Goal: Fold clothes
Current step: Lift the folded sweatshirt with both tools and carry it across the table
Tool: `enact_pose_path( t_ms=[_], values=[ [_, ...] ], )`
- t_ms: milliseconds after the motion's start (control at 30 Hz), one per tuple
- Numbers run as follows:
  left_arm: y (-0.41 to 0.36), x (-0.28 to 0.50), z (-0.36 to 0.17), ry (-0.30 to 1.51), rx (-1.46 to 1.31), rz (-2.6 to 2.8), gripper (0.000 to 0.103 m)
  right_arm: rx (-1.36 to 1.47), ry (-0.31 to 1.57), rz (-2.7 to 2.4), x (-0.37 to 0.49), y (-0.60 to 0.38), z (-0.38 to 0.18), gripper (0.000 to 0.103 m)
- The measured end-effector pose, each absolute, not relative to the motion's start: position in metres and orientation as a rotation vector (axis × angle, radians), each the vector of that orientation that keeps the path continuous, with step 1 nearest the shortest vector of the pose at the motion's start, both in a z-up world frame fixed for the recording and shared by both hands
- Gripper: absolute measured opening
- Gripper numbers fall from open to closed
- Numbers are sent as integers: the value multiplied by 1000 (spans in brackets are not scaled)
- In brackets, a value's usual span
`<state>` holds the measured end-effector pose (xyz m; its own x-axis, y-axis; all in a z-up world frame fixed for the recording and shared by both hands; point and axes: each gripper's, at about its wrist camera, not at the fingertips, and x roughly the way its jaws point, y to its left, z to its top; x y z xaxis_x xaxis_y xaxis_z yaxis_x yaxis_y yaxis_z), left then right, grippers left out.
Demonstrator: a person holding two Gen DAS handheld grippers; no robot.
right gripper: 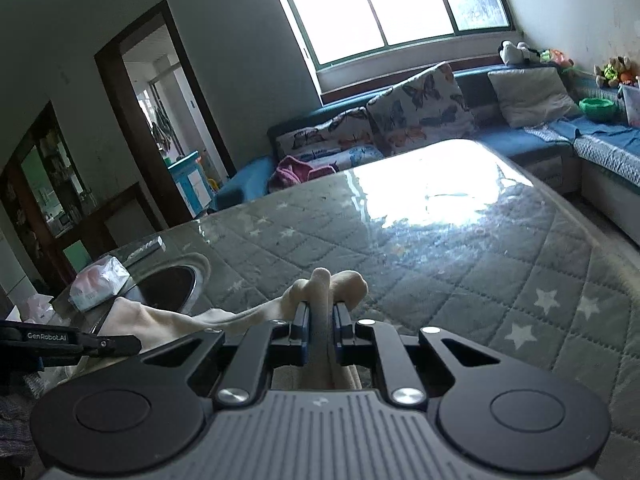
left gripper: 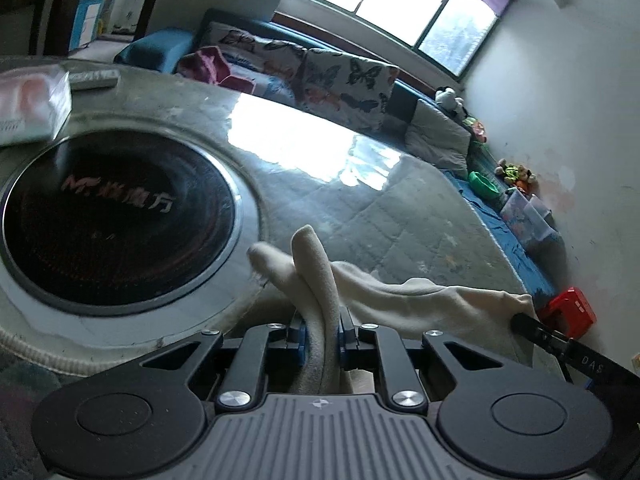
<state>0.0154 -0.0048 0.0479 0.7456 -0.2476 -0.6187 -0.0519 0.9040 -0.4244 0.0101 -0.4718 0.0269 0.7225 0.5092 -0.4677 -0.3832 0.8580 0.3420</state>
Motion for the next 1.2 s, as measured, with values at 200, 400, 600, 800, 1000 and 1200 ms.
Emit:
enact_pose_path(
  t_ms=[200,400,600,800,1000,1200],
  values=[
    [-18,15,55,706,-414,-144,15,213,544,476,2,-478,39,10],
    [-33,16,61,696,-391,-183,15,204,511,449,-5,-489,49,10],
    [-55,20,68,689,-355,-226,15,201,490,413,-9,-502,57,10],
    [-79,26,76,678,-313,-269,15,207,466,368,-15,-518,63,10],
    [-103,33,81,671,-276,-305,15,210,444,325,-20,-537,69,10],
    [-129,44,90,655,-243,-333,15,211,425,276,-19,-555,75,10]
  ],
)
